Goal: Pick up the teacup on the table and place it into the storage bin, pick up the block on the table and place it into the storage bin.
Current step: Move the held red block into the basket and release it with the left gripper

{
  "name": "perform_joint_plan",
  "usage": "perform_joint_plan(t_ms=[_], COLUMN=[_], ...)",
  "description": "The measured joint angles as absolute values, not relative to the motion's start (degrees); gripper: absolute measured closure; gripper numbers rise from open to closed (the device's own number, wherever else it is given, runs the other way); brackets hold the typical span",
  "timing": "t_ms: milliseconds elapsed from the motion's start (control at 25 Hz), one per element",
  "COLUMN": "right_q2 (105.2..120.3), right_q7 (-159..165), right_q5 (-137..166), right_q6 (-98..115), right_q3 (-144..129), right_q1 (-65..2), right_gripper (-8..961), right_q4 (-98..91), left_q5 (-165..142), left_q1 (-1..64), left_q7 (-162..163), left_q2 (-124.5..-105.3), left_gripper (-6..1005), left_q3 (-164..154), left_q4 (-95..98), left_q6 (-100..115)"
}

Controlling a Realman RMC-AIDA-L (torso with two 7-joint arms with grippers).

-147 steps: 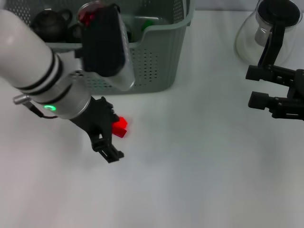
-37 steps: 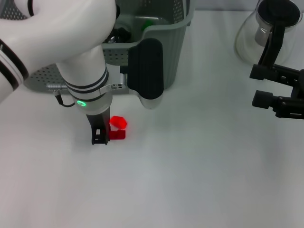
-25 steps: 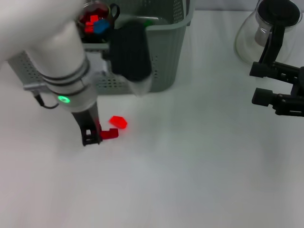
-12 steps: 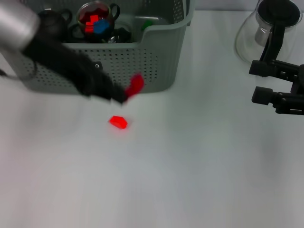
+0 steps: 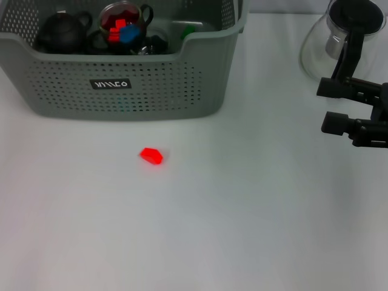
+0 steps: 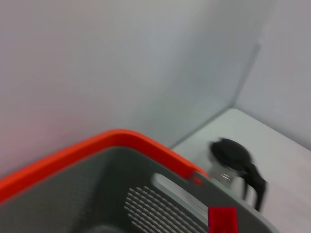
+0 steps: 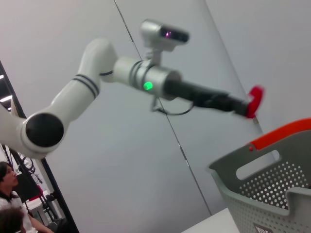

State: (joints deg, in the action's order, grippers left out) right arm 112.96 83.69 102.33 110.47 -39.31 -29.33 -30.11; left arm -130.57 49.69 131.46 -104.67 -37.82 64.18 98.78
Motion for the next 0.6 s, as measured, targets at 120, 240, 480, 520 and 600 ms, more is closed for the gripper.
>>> perform_joint_plan(t_ms=[120, 240, 480, 520, 600], right_q2=[113.02, 113.08, 112.91, 112.90, 112.90], right_q7=[84.1, 84.2, 84.2, 84.1, 84.0], right_q5=[102.4, 102.4, 102.5, 102.5, 102.5], right_q6=[110.5, 110.7, 111.3, 111.4, 111.4], right_q3=[-39.5, -39.6, -39.3, -39.3, -39.3], right_q1=[-29.5, -29.5, -29.1, -29.1, -29.0], right_gripper=[26, 26, 25, 25, 25], right_q4=[-30.2, -30.2, -30.2, -30.2, -30.2], left_q5=[-136.7, -142.3, -144.8, -144.5, -143.5], left_q1=[53.1, 54.3, 53.4, 52.7, 51.5], left_q7=[131.4, 132.5, 134.0, 134.3, 134.4], left_q2=[-104.09, -105.17, -106.05, -106.03, -106.07], left_gripper=[770, 765, 640, 600, 539], left_q3=[-38.8, -39.1, -38.8, -38.5, -38.3], left_q4=[57.2, 54.9, 57.5, 59.1, 61.8], left_q6=[90.3, 83.0, 79.9, 80.3, 81.9])
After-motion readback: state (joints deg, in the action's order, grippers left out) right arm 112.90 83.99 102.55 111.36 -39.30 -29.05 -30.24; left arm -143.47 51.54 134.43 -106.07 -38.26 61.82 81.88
